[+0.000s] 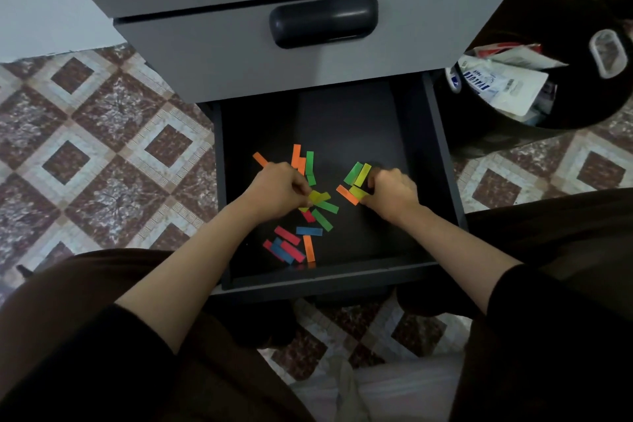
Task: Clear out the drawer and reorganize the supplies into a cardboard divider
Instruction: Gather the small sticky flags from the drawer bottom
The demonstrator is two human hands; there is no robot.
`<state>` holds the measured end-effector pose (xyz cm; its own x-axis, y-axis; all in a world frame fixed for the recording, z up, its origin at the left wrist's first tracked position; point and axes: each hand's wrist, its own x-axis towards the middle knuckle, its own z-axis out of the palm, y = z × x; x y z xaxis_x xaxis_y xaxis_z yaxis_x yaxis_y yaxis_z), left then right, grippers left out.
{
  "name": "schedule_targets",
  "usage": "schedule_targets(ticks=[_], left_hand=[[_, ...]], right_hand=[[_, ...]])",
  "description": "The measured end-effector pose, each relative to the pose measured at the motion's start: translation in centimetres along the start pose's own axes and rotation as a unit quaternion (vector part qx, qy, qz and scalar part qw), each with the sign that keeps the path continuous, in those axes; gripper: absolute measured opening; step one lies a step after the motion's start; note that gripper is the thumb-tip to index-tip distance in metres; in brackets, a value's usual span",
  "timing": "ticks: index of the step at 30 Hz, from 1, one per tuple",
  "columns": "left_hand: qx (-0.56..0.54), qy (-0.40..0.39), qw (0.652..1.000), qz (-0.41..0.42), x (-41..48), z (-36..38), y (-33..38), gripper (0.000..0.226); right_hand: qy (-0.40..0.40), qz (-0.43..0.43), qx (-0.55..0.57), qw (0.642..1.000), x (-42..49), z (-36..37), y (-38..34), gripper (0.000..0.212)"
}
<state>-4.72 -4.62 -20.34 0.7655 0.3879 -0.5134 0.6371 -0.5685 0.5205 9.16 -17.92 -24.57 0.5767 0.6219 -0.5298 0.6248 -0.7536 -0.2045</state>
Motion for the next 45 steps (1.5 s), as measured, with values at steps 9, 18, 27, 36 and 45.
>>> schedule_targets(ticks=[9, 18, 27, 36, 45], left_hand=[[-0.116, -0.018, 0.991, -0.057, 1.1, 0.0, -0.7, 0.013], [-0.23, -0.022, 0.969, -0.091, 1.2, 0.0, -0.5, 0.011], [-0.238, 0.028, 0.965, -0.106, 1.5, 0.3, -1.2, 0.007], [-0.228, 0.058, 0.965, -0.119, 1.7, 0.9, -1.5, 0.01], [-0.2, 0.079, 0.966, -0.142, 2.2, 1.2, -2.2, 0.022]], right_hand=[[0.0, 0.003, 0.021, 1.0, 0.1, 1.0, -1.0, 0.014], [0.004, 0.032, 0.098, 0.995, 0.5, 1.5, -0.6, 0.018], [-0.182, -0.046, 0.449, 0.873, -0.7, -0.7, -2.6, 0.006], [-0.154, -0.04, 0.368, 0.916, -0.7, 0.1, -2.8, 0.016], [-0.083, -0.054, 0.131, 0.986, 0.6, 0.9, -1.1, 0.02]])
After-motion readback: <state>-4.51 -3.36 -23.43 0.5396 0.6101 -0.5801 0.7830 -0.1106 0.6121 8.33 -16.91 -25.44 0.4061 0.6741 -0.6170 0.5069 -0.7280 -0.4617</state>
